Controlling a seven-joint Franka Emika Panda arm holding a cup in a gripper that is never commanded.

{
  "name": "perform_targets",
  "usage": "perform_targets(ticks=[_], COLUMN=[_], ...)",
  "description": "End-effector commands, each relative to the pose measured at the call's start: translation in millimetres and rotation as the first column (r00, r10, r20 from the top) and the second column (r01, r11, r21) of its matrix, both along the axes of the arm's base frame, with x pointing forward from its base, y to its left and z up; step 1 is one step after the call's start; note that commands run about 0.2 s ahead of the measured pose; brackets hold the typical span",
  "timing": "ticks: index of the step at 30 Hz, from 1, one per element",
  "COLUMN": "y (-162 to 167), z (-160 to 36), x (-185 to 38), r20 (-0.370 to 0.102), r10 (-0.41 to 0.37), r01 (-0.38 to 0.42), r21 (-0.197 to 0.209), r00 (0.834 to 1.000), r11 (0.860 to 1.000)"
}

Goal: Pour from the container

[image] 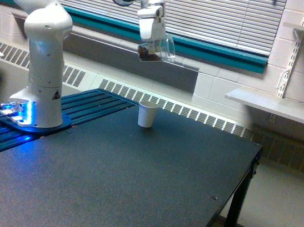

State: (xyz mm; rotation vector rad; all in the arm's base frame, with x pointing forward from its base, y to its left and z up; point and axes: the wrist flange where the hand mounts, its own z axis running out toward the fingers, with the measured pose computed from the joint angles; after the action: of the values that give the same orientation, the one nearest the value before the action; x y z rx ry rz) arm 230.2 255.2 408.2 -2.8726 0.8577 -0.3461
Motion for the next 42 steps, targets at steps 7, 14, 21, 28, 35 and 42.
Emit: perform_targets(ticks=[7,14,21,28,35,42], y=[3.5,11.9,23.2,27.6,27.6,24.2], z=[-27.3,-46.2,-64.2,-75.0,-81.8,-89.1], x=[-18.0,-23.1,-28.2,-30.2,-33.7,-35.2], r20=[-0.065,-0.106,-0.155,-0.186,-0.214,-0.238], r10=[-0.025,-0.02,-0.021,-0.034,-0.046,-0.067], r01=[0.026,0.026,0.032,0.048,0.063,0.09], r21=[0.021,0.051,0.072,0.075,0.073,0.084], r00=[0.998,0.994,0.988,0.982,0.976,0.969], r11=[0.999,0.998,0.997,0.996,0.995,0.992])
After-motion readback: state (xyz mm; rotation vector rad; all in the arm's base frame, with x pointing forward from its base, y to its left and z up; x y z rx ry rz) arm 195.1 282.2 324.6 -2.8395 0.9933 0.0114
